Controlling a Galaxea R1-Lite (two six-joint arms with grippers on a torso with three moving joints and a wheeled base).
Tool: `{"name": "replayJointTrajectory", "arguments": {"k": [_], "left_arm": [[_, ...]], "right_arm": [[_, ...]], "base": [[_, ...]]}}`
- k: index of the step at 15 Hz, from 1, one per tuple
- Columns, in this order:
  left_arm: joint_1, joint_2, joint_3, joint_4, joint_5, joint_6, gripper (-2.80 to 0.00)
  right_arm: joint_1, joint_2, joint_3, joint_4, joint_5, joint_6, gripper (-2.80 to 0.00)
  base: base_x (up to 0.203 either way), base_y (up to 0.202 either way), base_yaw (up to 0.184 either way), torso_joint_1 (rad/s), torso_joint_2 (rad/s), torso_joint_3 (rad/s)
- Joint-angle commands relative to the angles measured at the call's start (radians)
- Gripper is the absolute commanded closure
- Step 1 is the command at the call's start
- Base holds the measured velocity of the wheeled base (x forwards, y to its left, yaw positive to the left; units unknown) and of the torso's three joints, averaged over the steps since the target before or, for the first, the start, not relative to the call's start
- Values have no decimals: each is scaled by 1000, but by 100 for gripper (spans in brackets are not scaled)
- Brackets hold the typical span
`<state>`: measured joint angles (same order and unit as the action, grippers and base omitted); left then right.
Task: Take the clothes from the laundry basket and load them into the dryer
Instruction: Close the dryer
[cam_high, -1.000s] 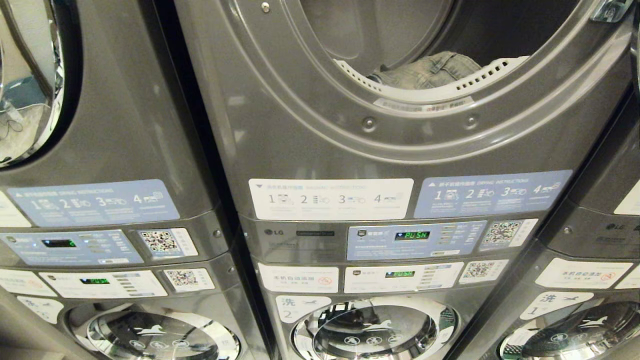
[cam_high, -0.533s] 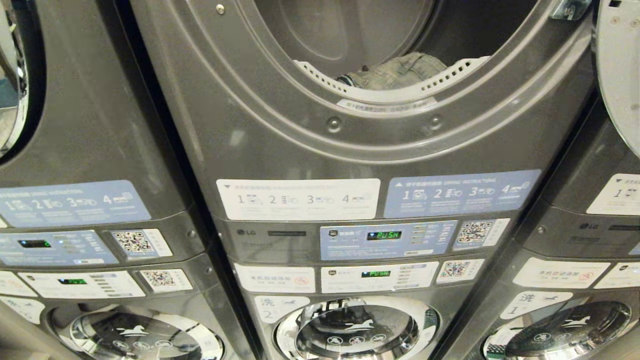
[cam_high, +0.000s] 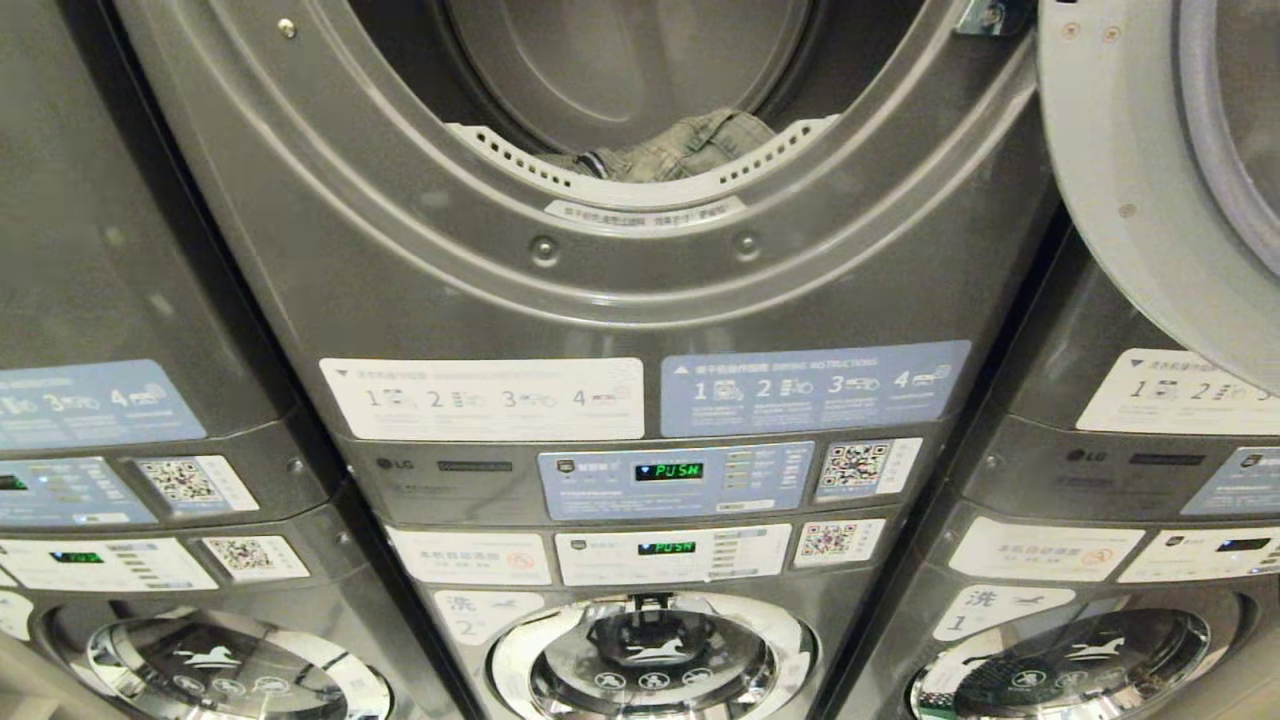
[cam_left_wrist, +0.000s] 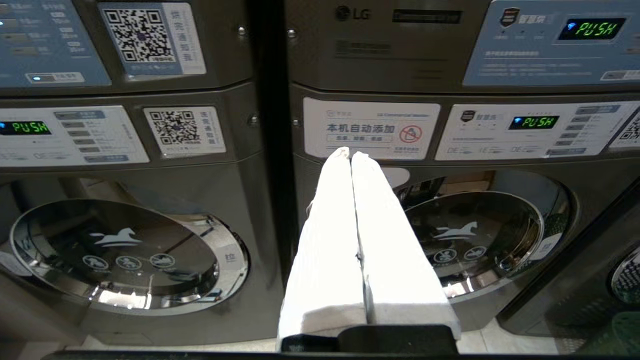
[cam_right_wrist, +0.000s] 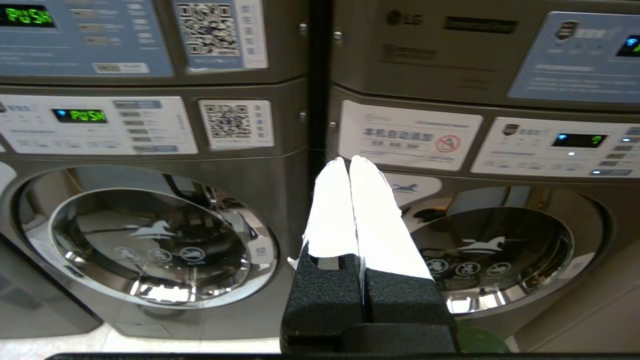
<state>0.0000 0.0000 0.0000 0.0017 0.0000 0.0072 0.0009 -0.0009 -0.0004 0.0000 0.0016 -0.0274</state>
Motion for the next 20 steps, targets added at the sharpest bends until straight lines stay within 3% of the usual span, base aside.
{"name": "replayJointTrajectory", "arguments": {"k": [1,16,20], "left_arm": [[0,-2,2,0,0,0,0],[0,-2,2,1,0,-4,0],[0,-2,2,1,0,-6,0]], "right_arm": [[1,-1,-1,0,0,1,0],[1,-1,-1,0,0,23,0],[1,-1,0,0,0,23,0]], "base": [[0,-198,1,4,0,-1],[0,-195,1,3,3,3],[0,-65,1,2,2,2]]}}
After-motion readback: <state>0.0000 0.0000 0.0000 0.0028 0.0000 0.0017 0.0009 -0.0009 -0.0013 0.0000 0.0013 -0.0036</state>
